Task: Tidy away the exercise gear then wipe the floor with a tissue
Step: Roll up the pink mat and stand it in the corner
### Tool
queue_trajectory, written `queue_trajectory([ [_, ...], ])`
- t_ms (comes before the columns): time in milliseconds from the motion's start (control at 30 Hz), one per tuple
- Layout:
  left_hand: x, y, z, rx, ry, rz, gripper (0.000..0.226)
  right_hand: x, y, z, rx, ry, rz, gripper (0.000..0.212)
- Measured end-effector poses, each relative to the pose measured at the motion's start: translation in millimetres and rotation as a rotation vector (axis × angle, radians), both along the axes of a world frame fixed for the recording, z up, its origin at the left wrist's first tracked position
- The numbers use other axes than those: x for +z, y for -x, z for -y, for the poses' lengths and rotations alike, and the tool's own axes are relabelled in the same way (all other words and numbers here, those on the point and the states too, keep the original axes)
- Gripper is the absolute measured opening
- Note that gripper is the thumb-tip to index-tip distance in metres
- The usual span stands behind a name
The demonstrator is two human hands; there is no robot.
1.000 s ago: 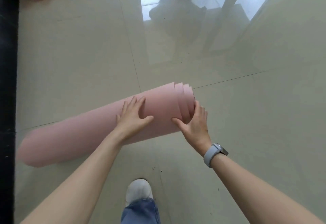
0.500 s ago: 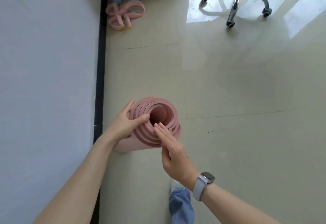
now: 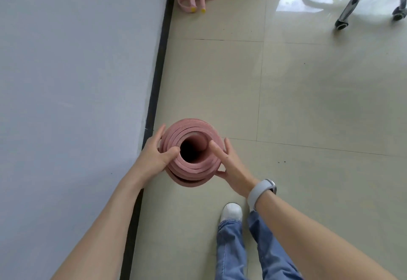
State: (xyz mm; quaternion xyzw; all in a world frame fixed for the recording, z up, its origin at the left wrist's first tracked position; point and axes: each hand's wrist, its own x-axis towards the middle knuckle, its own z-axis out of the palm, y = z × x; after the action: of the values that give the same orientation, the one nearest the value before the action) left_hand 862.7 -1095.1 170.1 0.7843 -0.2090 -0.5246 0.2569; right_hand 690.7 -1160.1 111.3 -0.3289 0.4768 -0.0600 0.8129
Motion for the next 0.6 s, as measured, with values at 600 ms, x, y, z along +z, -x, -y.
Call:
queue_trajectory([
  [600,6,124,33,0.537,0.079,0.053,0.075,53,61,61,0.438,0.609,-0.222,0.062],
])
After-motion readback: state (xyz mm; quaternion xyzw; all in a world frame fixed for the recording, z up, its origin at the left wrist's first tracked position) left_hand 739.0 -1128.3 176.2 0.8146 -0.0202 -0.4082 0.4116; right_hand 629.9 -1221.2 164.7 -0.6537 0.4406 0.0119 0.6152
